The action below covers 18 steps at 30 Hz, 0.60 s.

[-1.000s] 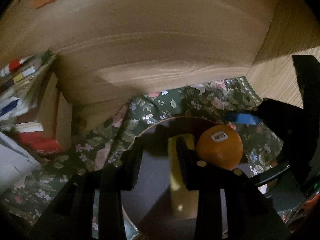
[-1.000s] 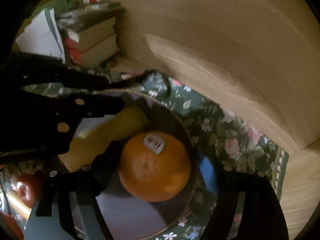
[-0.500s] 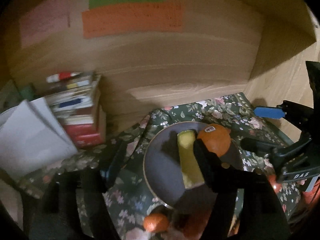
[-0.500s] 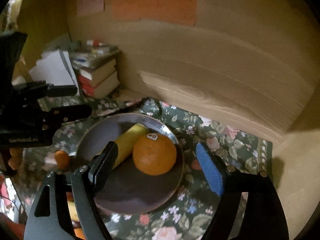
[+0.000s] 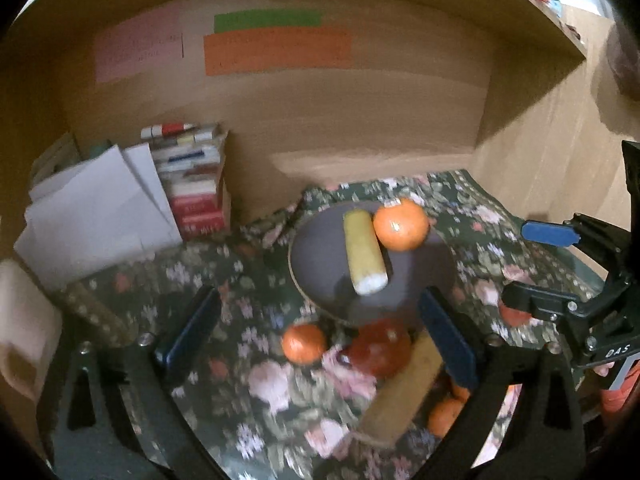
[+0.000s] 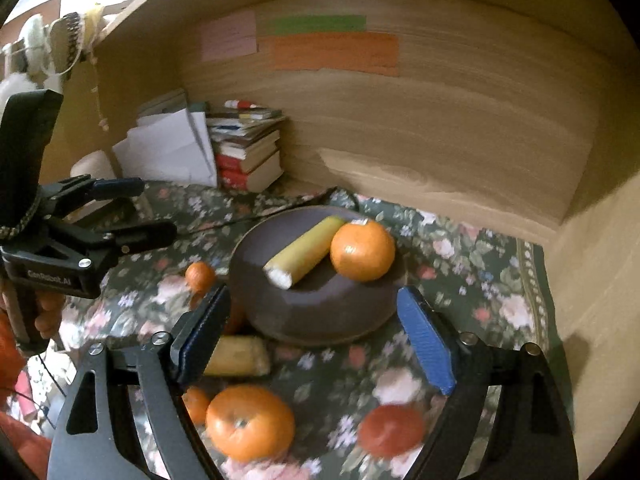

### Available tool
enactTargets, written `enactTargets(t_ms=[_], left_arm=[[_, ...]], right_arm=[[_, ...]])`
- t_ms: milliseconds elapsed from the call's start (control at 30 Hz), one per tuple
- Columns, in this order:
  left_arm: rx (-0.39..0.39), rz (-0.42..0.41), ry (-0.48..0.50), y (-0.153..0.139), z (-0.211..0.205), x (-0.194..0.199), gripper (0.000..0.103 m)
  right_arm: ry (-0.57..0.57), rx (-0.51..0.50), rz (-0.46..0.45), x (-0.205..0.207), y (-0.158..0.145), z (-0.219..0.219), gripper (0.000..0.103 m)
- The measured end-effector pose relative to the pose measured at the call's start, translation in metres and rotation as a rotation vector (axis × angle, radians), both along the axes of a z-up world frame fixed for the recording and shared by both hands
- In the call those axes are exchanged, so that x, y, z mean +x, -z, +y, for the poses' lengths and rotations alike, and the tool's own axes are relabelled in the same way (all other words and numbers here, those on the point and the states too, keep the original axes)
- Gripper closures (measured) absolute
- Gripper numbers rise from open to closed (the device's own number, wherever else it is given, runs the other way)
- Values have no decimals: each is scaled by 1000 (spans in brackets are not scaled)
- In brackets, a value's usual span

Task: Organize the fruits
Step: 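Grasp a second banana with the left gripper while the right grasps another orange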

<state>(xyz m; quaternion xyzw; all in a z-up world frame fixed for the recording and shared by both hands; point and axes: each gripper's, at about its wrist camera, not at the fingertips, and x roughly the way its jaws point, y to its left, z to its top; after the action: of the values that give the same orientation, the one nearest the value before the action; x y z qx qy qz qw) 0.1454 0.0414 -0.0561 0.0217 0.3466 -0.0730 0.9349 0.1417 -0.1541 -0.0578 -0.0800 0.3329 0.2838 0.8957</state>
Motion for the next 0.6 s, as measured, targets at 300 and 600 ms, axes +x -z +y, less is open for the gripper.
enactTargets(t_ms=[300, 600], left_arm=[[-21, 108, 40, 41, -8, -24, 3], [-29, 154, 71, 68, -18, -30, 10]], right_arm=[[-11, 6, 75, -29, 39, -2, 19], [-26, 22, 173, -36, 72, -3, 19]])
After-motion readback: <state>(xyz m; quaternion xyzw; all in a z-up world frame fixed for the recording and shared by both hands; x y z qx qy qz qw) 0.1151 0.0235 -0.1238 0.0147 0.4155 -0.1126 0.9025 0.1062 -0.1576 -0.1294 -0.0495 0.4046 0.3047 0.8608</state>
